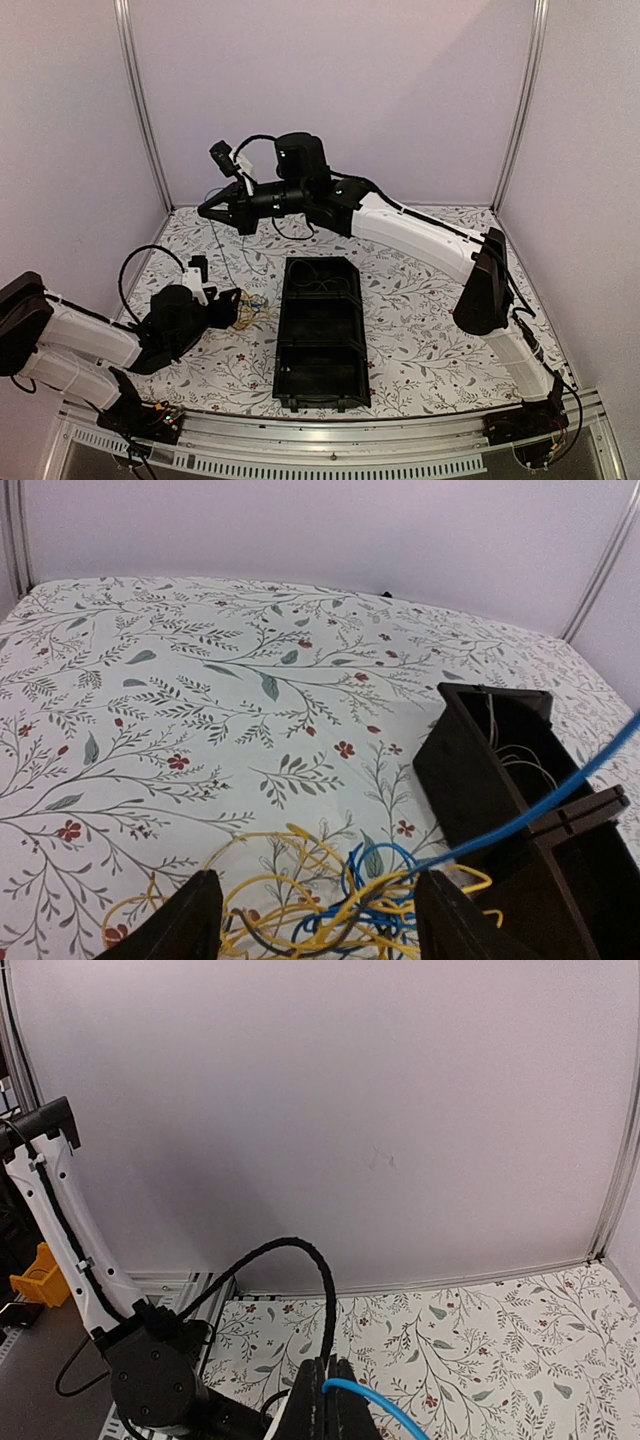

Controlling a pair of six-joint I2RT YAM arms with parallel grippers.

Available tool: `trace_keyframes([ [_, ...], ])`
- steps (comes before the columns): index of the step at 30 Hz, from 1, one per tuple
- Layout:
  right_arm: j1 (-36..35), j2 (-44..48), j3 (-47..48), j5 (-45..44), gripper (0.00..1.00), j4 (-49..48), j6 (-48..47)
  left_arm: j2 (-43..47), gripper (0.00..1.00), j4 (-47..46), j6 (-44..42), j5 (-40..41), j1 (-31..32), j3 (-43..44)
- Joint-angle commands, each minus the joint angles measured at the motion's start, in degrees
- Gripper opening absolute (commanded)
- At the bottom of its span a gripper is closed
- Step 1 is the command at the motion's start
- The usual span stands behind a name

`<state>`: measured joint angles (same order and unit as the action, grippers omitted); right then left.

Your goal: Untangle the cables

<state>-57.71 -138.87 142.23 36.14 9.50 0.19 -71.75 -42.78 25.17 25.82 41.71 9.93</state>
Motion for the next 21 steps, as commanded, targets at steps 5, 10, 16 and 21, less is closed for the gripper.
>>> trace_keyframes([
  [5, -0.2, 3.2, 1.8, 0.4, 0.00, -0.2, 0.4, -12.2, 0.61, -14.0, -1.0, -5.5, -0.6, 4.4],
  [10, -0.5, 3.7, 3.1, 1.4, 0.00, -0.4, 0.5, -18.9, 0.37, -13.5, 0.1, -7.7, -2.2, 7.1],
  [16, 0.1, 5.6, 10.0, 0.6, 0.00, 0.7, -3.2, -21.1, 0.13, -11.8, 0.6, -10.6, -4.7, 9.6],
  [21, 0.6, 7.8, 15.9, -2.4, 0.00, 0.8, -7.0, -21.9, 0.00, -11.6, 1.8, -13.1, -7.2, 9.8],
])
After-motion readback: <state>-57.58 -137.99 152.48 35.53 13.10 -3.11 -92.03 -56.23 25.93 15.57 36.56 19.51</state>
